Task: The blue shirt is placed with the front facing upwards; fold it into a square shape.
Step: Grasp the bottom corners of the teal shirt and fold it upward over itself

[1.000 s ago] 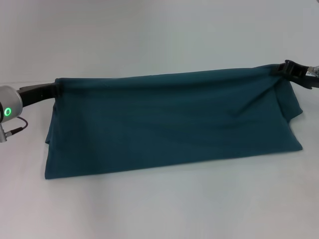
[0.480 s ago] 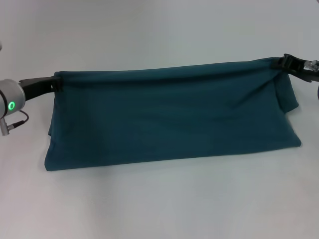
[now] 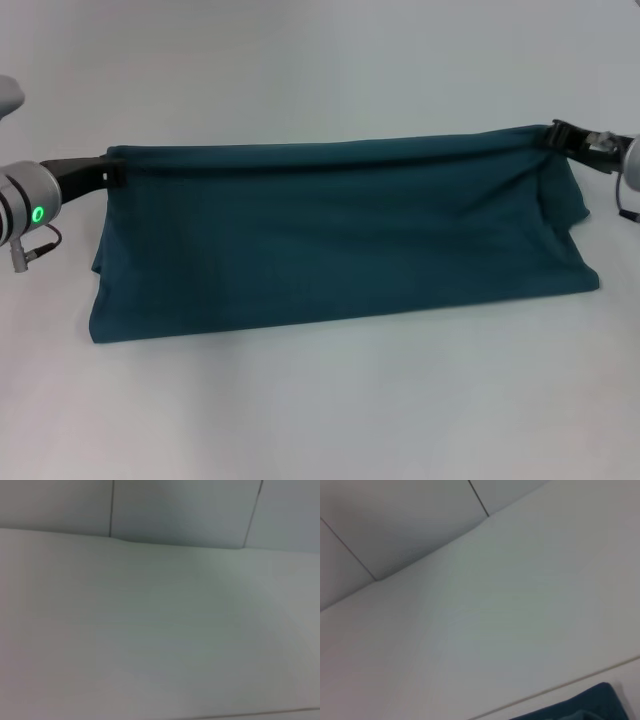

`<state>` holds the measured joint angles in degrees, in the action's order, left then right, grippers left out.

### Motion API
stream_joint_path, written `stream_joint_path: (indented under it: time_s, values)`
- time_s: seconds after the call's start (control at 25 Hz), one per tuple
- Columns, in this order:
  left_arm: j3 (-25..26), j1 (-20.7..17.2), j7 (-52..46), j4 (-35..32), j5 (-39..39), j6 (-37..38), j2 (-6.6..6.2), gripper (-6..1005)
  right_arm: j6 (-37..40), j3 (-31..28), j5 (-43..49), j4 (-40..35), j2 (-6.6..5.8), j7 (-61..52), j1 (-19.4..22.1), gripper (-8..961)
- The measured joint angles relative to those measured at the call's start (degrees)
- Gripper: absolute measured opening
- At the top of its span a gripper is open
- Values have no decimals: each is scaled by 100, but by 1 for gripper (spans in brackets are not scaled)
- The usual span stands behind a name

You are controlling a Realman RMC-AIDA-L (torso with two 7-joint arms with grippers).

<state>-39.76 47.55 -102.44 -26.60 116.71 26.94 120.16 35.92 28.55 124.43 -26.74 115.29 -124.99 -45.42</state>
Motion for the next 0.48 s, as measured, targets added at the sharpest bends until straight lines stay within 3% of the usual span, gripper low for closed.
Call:
stream_joint_path:
  time_s: [0.24,0.48]
  values:
    - [15,55,508,10,-298,-475,164,25,-901,16,-50,322,156,410,-301,71]
    - [36,153,1835,16,-1284,-893,348,30,-1547,68,-238,380,265,1060,-576,94]
